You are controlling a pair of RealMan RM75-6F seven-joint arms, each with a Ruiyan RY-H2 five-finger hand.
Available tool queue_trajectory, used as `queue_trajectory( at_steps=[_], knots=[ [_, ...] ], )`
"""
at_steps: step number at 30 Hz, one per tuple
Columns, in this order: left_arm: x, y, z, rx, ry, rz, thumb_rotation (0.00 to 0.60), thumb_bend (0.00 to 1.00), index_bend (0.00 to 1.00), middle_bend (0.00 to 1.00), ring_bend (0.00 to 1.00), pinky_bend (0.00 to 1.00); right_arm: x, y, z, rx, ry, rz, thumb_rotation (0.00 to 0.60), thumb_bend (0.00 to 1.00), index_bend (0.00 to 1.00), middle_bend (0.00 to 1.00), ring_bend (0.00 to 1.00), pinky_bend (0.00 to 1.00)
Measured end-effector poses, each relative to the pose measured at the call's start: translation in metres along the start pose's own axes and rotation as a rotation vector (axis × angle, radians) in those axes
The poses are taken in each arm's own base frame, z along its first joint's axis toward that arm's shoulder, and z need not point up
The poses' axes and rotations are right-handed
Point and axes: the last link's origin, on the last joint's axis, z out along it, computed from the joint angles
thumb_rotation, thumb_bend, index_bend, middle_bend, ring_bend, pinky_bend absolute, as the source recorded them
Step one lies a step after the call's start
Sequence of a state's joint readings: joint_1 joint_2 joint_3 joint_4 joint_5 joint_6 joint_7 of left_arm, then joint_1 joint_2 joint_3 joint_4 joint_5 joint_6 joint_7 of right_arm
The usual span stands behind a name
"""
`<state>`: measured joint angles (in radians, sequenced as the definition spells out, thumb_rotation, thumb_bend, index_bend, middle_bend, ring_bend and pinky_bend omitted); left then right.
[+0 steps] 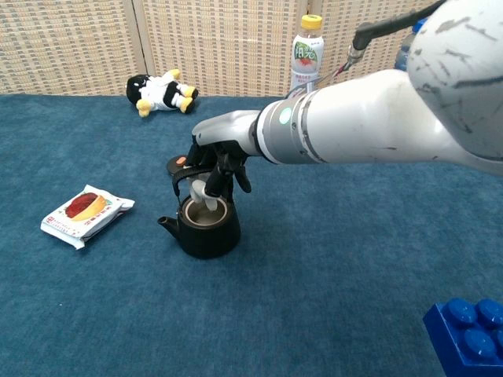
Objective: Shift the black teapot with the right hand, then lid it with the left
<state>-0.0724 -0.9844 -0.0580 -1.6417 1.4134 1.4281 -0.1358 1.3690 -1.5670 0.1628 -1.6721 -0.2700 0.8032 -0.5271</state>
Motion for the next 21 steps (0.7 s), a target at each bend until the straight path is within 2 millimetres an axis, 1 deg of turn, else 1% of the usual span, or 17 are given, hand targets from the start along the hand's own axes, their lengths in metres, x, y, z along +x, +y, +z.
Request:
queue_trajectory(
  at_steps=[7,10,16,21],
  knots=[
    [0.0000,-0.0002,0.0001,0.001,-0.001,0.000,0.600,0.11,0.58,0.53,0.38,0.48,0.0002,0.0006,-0.0005,0.000,-0.005,-0.003,0.600,0.07,0.51,0.50,0.43,0.46],
    [0.0000,-0.0003,0.0001,0.002,-0.001,0.000,0.600,0.11,0.58,0.53,0.38,0.48,0.0001,0.0008,-0.0007,0.001,-0.010,-0.005,0.600,0.05,0.49,0.48,0.41,0.44],
    [0.0000,-0.0002,-0.0001,0.002,-0.001,0.000,0.600,0.11,0.58,0.53,0.38,0.48,0.0000,0.0011,-0.0016,0.005,-0.017,-0.009,0.600,0.04,0.47,0.46,0.38,0.43],
    [-0.0001,-0.0001,-0.0002,0.002,-0.003,0.000,0.600,0.11,0.58,0.53,0.38,0.48,0.0015,0.0011,-0.0030,0.007,-0.011,-0.010,0.600,0.04,0.45,0.44,0.36,0.40]
  ],
)
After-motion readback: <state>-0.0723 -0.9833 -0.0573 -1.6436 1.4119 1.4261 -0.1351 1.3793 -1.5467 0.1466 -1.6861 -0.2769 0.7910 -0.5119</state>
